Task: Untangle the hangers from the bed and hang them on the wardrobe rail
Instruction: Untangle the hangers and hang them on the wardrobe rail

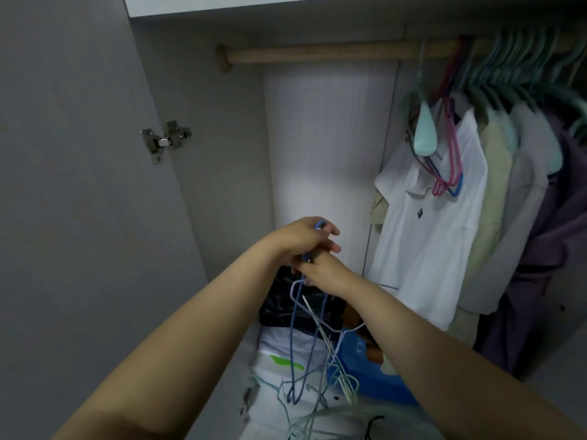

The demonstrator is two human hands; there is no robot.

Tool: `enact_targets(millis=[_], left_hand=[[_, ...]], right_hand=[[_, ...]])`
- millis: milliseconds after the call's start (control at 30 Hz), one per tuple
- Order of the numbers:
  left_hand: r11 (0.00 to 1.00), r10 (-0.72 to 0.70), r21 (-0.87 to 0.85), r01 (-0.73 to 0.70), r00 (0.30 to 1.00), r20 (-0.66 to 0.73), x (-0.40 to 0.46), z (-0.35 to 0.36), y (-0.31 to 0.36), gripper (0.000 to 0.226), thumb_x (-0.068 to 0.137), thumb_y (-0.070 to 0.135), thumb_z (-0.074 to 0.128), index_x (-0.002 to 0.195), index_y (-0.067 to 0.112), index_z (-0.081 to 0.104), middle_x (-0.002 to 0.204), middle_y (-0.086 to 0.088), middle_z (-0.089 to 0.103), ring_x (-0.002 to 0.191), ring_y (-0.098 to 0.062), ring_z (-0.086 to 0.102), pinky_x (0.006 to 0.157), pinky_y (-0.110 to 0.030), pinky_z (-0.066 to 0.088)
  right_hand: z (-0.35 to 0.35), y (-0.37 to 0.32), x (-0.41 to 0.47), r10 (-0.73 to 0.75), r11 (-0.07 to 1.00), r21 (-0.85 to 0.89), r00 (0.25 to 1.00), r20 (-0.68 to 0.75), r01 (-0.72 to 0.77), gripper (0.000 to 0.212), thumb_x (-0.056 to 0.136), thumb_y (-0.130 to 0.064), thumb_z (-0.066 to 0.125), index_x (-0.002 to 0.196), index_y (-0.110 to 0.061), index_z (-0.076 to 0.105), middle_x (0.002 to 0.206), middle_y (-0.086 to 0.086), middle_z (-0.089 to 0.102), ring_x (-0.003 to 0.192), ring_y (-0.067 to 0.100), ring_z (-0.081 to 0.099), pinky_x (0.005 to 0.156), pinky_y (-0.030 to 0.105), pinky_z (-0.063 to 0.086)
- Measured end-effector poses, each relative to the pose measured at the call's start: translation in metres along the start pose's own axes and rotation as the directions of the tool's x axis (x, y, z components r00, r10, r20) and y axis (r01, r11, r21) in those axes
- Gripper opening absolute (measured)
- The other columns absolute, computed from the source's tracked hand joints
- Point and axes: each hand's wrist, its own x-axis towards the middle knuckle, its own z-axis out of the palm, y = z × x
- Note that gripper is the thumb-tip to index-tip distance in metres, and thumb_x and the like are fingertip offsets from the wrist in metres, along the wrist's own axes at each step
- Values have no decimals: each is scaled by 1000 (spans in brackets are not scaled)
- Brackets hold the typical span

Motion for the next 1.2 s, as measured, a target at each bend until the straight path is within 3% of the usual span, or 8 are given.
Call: enact_targets(millis=[100,200,267,433,600,800,1000,1200], left_hand=[[968,-18,-249,-28,984,-178,-5,-19,6,29,102,36,40,101,13,57,86,-1,74,78,-15,69,74,-31,46],[918,-105,-393,-44,931,-349,-12,-50,16,51,99,54,30,88,10,54,76,-6,69,36,-9,54,60,-27,46],[934,-73,-341,-104,881,-468,-16,-66,24,49,103,47,25,78,12,49,77,-9,67,26,-9,39,50,-24,39],[919,385,224,-324,619,-685,-24,-63,52,38,104,20,29,77,15,56,71,6,58,56,-2,48,59,-27,34],[721,652,362,-591,402,-643,-17,-36,61,26,104,18,29,89,16,51,88,2,62,78,-3,54,74,-16,39],[764,598,259,-590,497,-629,33,-41,104,28,105,20,26,95,11,51,86,13,56,79,8,52,69,-1,33],[761,631,316,-567,536,-561,51,-26,110,28,105,22,26,94,13,49,90,6,59,78,8,52,66,-5,34],[702,660,307,-642,425,-620,63,-9,112,29,105,24,26,98,12,51,93,7,58,82,-1,54,74,-12,40]], right_hand=[[-13,0,-6,-26,999,26,999,-20,27,20,92,-42,57,101,-24,52,83,-5,57,69,8,57,58,17,46],[-25,19,-6,33,999,42,994,-104,-29,33,82,-57,63,90,-26,58,74,-4,59,65,8,58,67,24,47],[-30,29,-2,64,995,87,986,-152,-51,35,82,-58,62,84,-23,59,69,0,59,63,11,58,72,28,48],[-47,31,1,92,980,197,959,-269,-39,48,84,-57,59,84,-9,62,61,2,55,58,14,54,71,33,48],[-63,21,0,107,972,231,946,-306,-35,37,90,-53,52,78,-20,64,57,2,55,54,12,51,62,26,42],[-79,8,-6,80,967,255,941,-329,7,41,94,-48,50,71,-17,64,49,-3,48,47,7,47,54,19,38],[-95,3,-16,124,936,352,909,-398,27,46,95,-47,47,68,-12,63,46,-2,43,40,8,39,48,18,34],[-96,2,-20,128,932,362,907,-402,29,47,97,-42,46,65,-13,62,42,-3,41,38,7,39,47,17,33]])
